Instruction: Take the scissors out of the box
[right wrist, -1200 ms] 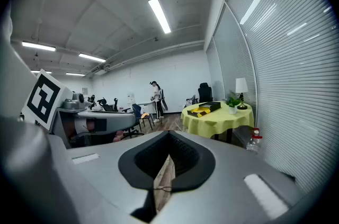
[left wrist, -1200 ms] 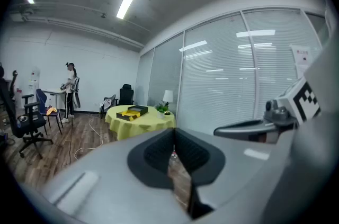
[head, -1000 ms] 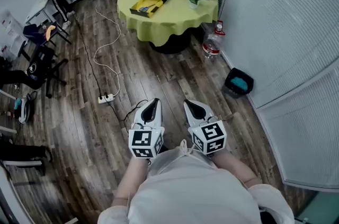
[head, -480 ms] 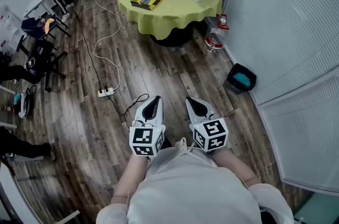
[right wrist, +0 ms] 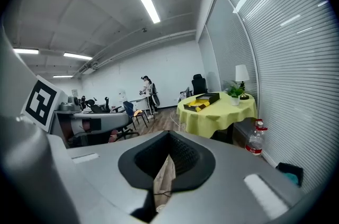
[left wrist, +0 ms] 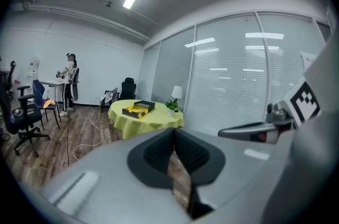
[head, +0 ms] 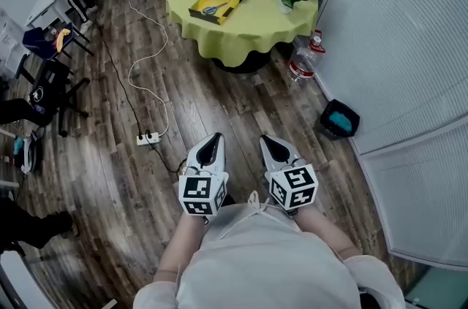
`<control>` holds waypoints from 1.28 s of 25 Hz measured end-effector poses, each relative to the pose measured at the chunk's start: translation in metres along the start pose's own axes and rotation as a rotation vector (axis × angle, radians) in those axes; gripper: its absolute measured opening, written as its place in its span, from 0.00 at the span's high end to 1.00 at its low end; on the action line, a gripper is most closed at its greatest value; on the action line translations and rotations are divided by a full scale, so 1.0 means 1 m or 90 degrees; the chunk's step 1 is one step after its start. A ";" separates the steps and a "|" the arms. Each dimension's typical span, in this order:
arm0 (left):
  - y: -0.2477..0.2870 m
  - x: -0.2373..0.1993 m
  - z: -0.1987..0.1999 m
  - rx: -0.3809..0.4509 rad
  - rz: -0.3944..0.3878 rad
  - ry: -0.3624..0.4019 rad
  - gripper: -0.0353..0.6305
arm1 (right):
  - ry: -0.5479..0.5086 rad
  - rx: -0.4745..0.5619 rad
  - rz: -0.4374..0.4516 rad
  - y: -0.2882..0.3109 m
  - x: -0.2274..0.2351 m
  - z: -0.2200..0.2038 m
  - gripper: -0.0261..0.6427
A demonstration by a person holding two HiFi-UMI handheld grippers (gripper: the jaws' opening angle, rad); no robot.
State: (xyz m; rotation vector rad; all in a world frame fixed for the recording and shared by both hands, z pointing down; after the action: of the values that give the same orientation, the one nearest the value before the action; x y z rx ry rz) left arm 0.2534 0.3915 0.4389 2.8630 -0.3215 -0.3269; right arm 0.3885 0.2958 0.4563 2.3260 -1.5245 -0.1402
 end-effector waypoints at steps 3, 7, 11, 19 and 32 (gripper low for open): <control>0.019 -0.050 0.019 -0.003 -0.002 -0.002 0.94 | 0.005 -0.010 -0.010 0.047 -0.013 0.018 0.96; 0.042 -0.120 0.048 -0.004 -0.009 -0.007 0.94 | 0.011 -0.016 -0.022 0.111 -0.033 0.043 0.96; 0.062 -0.188 0.074 -0.007 -0.013 0.000 0.94 | 0.019 -0.019 -0.035 0.175 -0.055 0.066 0.96; 0.093 -0.284 0.098 -0.022 -0.019 -0.006 0.94 | 0.026 -0.042 -0.050 0.267 -0.079 0.089 0.96; 0.237 -0.322 0.123 -0.042 0.000 -0.009 0.94 | 0.029 -0.051 -0.027 0.393 0.021 0.124 0.96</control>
State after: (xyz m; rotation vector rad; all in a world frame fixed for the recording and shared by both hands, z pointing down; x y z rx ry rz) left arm -0.1276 0.2187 0.4463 2.7974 -0.3075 -0.3509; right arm 0.0216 0.1073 0.4785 2.2842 -1.4218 -0.1546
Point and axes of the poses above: the fingertips, and each gripper's own axes: y forward along the fingers, x to its right, z out of its top, the point moved 6 cm from there along -y, backward along the fingers, and after that the axes turned 4 degrees about -y, right-handed, at the moved point
